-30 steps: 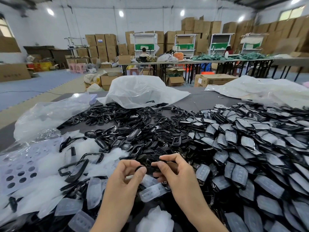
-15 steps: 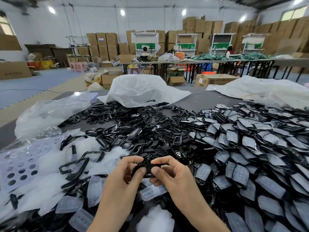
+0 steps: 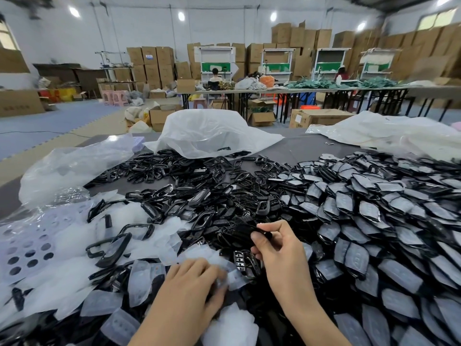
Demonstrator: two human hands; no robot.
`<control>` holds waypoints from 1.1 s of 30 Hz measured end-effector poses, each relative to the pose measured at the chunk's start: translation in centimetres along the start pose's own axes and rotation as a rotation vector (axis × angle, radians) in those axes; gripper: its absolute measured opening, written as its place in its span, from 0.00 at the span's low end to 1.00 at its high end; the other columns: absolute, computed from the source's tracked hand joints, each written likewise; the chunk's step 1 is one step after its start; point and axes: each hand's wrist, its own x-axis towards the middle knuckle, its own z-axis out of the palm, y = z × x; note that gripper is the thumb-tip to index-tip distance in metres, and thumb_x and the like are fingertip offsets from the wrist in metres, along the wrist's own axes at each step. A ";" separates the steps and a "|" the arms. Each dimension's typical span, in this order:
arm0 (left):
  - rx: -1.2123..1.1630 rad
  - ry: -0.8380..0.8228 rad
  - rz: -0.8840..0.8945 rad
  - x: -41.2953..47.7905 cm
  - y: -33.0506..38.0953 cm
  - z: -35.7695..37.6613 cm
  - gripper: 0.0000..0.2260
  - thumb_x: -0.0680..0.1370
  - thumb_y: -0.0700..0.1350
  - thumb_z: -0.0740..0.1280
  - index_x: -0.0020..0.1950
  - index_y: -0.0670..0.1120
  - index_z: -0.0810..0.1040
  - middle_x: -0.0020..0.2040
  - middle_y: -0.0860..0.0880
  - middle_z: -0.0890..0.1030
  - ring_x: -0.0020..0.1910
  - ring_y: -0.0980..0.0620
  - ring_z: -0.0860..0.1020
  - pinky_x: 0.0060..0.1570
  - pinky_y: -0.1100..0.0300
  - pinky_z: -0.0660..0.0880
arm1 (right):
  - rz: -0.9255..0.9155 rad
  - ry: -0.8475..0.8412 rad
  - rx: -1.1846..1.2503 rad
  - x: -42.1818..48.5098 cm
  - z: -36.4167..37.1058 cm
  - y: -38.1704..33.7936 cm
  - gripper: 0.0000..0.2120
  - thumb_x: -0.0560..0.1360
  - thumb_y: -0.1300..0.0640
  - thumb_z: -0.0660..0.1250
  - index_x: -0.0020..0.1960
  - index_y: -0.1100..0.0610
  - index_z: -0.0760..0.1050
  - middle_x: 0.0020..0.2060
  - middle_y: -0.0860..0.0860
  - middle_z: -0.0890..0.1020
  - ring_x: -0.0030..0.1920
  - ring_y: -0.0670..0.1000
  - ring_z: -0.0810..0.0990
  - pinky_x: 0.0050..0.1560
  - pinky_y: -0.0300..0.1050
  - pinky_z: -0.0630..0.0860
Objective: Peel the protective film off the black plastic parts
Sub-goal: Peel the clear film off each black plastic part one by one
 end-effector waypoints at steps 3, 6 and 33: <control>-0.053 0.119 -0.045 0.0 -0.1 -0.2 0.10 0.80 0.51 0.60 0.42 0.53 0.78 0.38 0.59 0.76 0.38 0.56 0.77 0.44 0.61 0.72 | 0.018 -0.001 0.016 -0.1 0.2 0.0 0.08 0.78 0.56 0.71 0.46 0.43 0.78 0.38 0.50 0.84 0.38 0.46 0.84 0.39 0.35 0.77; -0.415 0.240 -0.195 0.2 0.1 -0.8 0.12 0.81 0.58 0.55 0.49 0.58 0.77 0.37 0.61 0.77 0.39 0.60 0.77 0.42 0.68 0.71 | 0.064 -0.009 0.067 -0.1 0.3 -0.1 0.06 0.77 0.57 0.71 0.48 0.47 0.78 0.39 0.52 0.85 0.38 0.47 0.85 0.40 0.35 0.78; -0.861 0.443 -0.422 0.8 0.2 -0.9 0.14 0.77 0.40 0.71 0.40 0.60 0.77 0.45 0.59 0.83 0.39 0.57 0.81 0.39 0.68 0.75 | 0.126 -0.412 0.264 -1.7 1.4 -1.3 0.04 0.75 0.57 0.74 0.49 0.53 0.80 0.39 0.56 0.87 0.38 0.50 0.85 0.43 0.37 0.79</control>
